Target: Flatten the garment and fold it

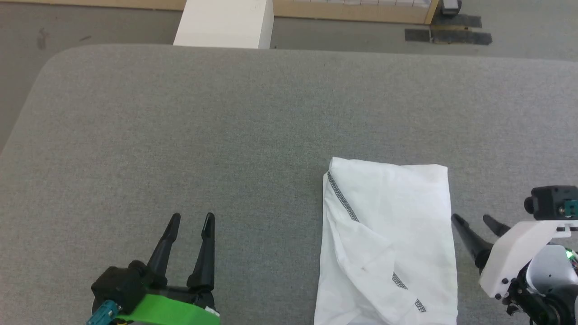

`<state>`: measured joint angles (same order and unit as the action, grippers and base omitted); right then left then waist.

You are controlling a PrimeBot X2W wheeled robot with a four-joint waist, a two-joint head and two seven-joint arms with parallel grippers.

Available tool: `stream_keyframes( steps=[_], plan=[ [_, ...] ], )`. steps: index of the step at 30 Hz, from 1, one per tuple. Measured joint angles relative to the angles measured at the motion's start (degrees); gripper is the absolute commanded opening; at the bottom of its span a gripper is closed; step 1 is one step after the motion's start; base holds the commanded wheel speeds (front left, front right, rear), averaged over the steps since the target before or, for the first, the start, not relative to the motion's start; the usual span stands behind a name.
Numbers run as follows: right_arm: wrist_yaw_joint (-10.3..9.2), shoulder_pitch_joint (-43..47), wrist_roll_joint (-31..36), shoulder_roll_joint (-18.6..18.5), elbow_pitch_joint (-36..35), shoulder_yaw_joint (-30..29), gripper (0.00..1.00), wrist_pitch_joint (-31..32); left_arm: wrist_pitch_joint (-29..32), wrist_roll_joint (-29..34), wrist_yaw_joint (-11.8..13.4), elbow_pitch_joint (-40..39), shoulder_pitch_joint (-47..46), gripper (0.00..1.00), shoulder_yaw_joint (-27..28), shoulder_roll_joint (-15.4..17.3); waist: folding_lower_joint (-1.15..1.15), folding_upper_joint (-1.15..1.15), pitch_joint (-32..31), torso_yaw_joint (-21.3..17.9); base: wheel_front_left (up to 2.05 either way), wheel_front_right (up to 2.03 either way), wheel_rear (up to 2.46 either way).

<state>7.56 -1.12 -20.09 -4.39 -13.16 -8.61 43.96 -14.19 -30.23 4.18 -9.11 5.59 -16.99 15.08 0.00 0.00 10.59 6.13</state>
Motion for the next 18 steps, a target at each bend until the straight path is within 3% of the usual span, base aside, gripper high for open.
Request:
stream_keyframes(
  steps=[11,12,13,18],
  plan=[
    [0.00,-1.45,1.85,1.29,10.50,-0.65,1.00,-2.37,0.00,0.44,-0.13,0.07,-3.30,1.00,-0.29,0.24,0.00,0.00,4.35,2.82,0.00,0.00,0.00],
    [0.01,-2.09,1.78,1.30,11.49,-0.63,0.64,-2.87,-0.01,0.45,-0.14,0.07,-3.55,1.00,-0.27,0.30,0.00,0.00,4.66,3.23,0.00,0.00,0.00],
    [0.00,-2.80,1.78,1.29,12.29,-0.38,0.00,-3.31,-0.01,0.45,-0.14,0.07,-3.67,1.00,-0.26,0.37,0.00,0.00,4.93,3.59,0.00,0.00,0.00],
    [0.00,-5.36,1.38,1.26,14.47,1.16,0.00,-4.83,-0.01,0.52,-0.09,0.20,-3.77,1.00,-0.14,0.65,0.00,0.00,5.44,4.22,0.00,0.00,0.00]
  ],
)
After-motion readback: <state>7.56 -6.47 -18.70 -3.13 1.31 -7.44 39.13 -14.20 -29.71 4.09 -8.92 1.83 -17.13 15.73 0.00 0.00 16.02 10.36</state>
